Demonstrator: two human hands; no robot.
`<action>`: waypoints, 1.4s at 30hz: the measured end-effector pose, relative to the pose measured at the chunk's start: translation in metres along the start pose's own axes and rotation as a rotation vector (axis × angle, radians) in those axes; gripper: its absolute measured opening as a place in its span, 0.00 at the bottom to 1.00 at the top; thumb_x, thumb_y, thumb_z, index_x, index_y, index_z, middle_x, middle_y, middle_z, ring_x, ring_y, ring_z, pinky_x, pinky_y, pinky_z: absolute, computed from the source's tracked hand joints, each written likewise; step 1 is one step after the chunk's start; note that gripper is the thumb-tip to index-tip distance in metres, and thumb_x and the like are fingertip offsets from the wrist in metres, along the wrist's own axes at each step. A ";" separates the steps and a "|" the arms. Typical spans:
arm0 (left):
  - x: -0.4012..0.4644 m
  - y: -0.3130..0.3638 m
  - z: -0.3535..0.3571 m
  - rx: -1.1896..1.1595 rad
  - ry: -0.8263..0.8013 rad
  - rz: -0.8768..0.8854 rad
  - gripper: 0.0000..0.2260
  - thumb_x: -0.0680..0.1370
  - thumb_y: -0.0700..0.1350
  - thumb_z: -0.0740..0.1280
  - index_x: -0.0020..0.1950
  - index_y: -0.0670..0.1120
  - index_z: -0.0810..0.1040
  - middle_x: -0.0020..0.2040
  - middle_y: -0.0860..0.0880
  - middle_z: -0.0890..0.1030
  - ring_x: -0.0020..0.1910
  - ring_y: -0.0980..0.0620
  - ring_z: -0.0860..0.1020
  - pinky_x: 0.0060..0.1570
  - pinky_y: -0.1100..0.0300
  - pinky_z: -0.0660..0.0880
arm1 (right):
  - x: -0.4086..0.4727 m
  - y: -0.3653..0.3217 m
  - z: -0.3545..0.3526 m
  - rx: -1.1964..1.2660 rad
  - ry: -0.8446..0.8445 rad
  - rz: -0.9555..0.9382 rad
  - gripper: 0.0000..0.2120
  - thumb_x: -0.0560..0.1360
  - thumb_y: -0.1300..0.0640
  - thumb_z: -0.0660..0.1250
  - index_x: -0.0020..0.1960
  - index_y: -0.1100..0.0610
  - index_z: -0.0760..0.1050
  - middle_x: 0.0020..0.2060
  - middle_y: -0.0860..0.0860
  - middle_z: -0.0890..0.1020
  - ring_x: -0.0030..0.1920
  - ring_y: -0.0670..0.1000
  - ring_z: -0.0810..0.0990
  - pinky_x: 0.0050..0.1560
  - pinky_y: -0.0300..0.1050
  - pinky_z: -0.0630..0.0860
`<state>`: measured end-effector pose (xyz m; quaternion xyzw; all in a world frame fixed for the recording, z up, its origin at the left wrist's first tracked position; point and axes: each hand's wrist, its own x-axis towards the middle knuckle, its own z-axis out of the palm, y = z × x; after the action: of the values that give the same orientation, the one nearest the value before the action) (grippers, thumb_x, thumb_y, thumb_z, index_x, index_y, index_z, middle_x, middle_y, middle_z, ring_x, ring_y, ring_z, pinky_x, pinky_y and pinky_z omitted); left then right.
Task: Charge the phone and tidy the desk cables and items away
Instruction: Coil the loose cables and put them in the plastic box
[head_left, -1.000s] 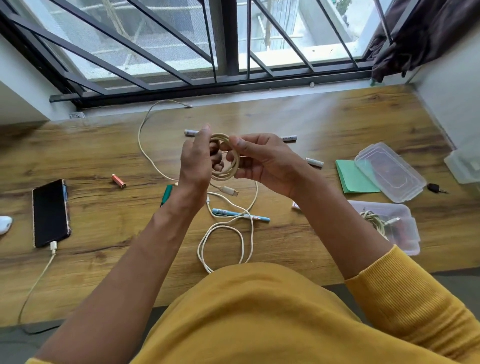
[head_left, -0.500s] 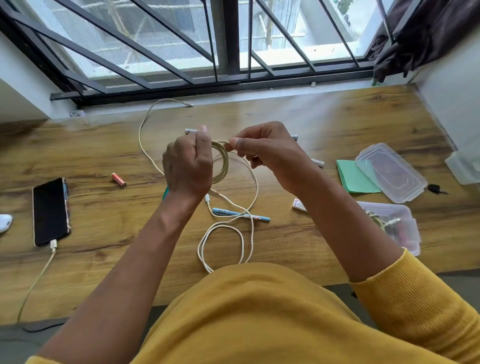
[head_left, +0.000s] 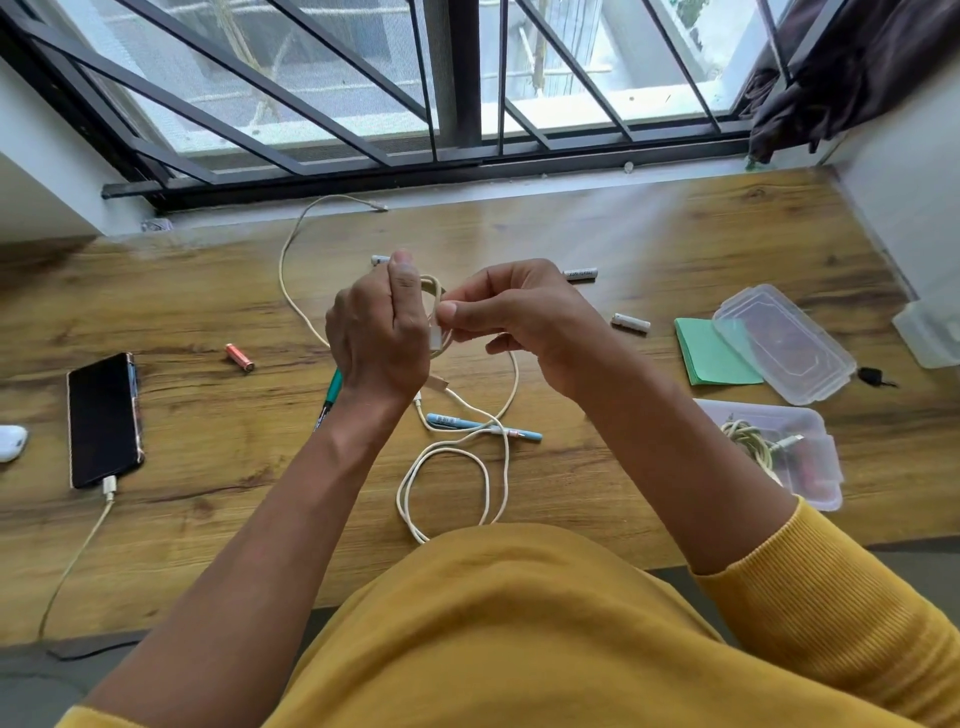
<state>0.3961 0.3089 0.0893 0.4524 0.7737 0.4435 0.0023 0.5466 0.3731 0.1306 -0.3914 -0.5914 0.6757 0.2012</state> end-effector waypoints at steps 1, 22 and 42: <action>0.001 0.000 0.000 -0.025 -0.007 -0.014 0.22 0.88 0.50 0.55 0.34 0.47 0.69 0.26 0.56 0.67 0.26 0.59 0.68 0.30 0.62 0.56 | -0.001 0.000 0.001 -0.017 0.016 -0.021 0.05 0.75 0.62 0.78 0.49 0.62 0.86 0.36 0.50 0.86 0.38 0.42 0.82 0.41 0.38 0.74; -0.003 0.020 -0.001 -0.163 0.020 -0.055 0.23 0.87 0.49 0.54 0.31 0.53 0.65 0.27 0.55 0.70 0.28 0.61 0.72 0.32 0.57 0.59 | 0.005 0.015 0.027 -0.428 0.405 -0.577 0.10 0.75 0.61 0.74 0.55 0.57 0.80 0.38 0.52 0.82 0.33 0.48 0.82 0.32 0.40 0.77; -0.003 0.003 -0.002 -0.275 -0.103 0.026 0.25 0.86 0.60 0.56 0.42 0.40 0.73 0.32 0.41 0.75 0.32 0.40 0.75 0.32 0.42 0.71 | 0.003 0.015 0.017 0.596 0.122 -0.188 0.15 0.78 0.76 0.66 0.63 0.74 0.78 0.53 0.65 0.83 0.54 0.61 0.83 0.65 0.53 0.81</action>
<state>0.3994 0.3059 0.0917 0.4800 0.6986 0.5214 0.0981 0.5341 0.3613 0.1156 -0.2985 -0.3881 0.7729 0.4035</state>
